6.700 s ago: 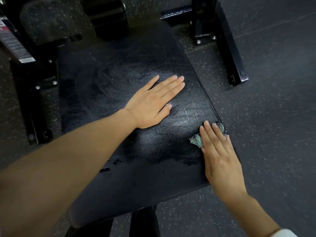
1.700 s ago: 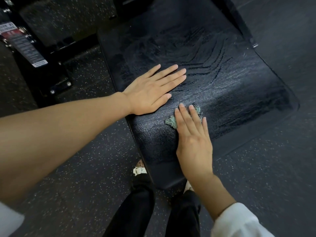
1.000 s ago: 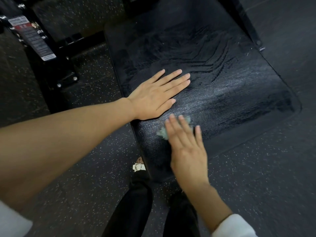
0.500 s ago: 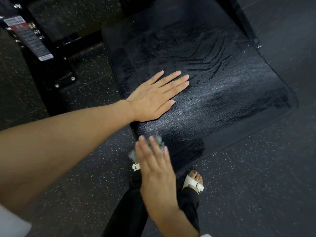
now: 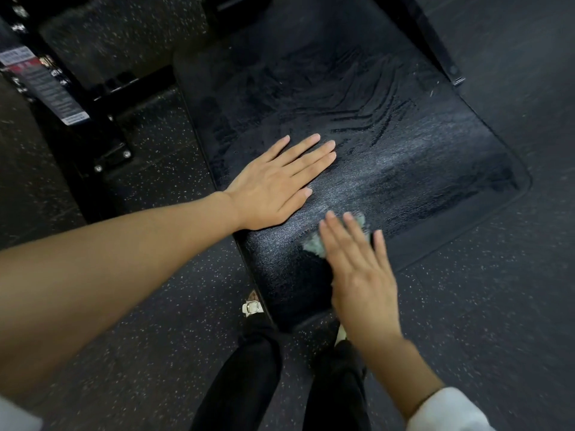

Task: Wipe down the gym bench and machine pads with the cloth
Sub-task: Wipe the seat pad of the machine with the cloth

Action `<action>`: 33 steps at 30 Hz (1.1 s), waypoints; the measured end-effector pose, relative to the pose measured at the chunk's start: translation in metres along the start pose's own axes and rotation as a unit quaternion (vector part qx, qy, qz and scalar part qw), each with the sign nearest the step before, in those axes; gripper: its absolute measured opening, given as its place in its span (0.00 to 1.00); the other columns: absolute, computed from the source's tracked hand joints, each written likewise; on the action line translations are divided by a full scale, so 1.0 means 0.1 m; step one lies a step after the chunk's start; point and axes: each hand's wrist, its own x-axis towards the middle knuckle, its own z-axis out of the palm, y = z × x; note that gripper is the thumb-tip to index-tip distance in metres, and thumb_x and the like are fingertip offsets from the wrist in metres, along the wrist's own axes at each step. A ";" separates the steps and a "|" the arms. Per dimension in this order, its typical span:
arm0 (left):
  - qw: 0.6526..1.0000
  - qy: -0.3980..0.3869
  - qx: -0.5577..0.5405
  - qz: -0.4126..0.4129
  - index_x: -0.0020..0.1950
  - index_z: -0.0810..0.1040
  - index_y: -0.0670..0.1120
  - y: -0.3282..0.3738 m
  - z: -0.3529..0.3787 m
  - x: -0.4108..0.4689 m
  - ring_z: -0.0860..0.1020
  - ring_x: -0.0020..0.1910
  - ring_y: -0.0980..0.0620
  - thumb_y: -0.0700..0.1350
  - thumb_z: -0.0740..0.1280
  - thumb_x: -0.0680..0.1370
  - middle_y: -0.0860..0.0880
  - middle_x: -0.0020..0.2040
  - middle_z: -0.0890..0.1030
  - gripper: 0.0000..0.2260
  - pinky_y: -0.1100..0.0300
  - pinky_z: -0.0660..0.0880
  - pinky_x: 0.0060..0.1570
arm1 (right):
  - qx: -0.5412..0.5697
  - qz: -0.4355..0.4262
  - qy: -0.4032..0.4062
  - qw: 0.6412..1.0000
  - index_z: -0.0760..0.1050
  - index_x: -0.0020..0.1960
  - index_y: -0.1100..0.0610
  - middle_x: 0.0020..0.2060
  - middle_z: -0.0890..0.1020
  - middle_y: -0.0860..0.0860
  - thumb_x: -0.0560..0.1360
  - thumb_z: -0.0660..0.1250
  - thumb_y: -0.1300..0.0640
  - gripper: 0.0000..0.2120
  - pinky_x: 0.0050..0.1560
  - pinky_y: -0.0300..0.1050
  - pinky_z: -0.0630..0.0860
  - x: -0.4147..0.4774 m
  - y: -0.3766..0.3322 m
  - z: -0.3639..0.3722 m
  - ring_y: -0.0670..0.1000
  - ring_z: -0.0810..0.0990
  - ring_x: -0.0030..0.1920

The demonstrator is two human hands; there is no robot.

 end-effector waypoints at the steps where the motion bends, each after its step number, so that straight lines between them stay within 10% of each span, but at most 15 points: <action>1: 1.000 0.001 0.000 0.001 0.81 0.51 0.45 0.00 0.00 0.00 0.49 0.80 0.48 0.51 0.47 0.83 0.48 0.81 0.52 0.27 0.45 0.50 0.78 | -0.003 0.010 0.005 1.000 0.66 0.75 0.58 0.75 0.68 0.51 0.66 0.60 0.72 0.37 0.77 0.56 0.51 0.04 0.07 -0.02 0.54 0.62 0.76; 15: 1.000 -0.010 0.005 0.022 0.81 0.50 0.44 -0.01 -0.01 0.07 0.48 0.81 0.49 0.50 0.48 0.83 0.47 0.82 0.51 0.27 0.47 0.47 0.78 | 0.014 -0.016 0.006 1.000 0.69 0.74 0.58 0.74 0.70 0.51 0.71 0.51 0.65 0.31 0.75 0.55 0.54 -0.10 -0.35 0.15 0.55 0.65 0.75; 33: 1.000 -0.012 -0.001 -0.014 0.82 0.48 0.44 0.27 0.00 0.44 0.47 0.81 0.48 0.51 0.47 0.83 0.47 0.82 0.49 0.27 0.44 0.46 0.78 | -0.018 0.028 0.031 0.999 0.65 0.75 0.59 0.75 0.67 0.53 0.69 0.58 0.73 0.35 0.76 0.58 0.49 0.38 1.23 -0.33 0.55 0.61 0.77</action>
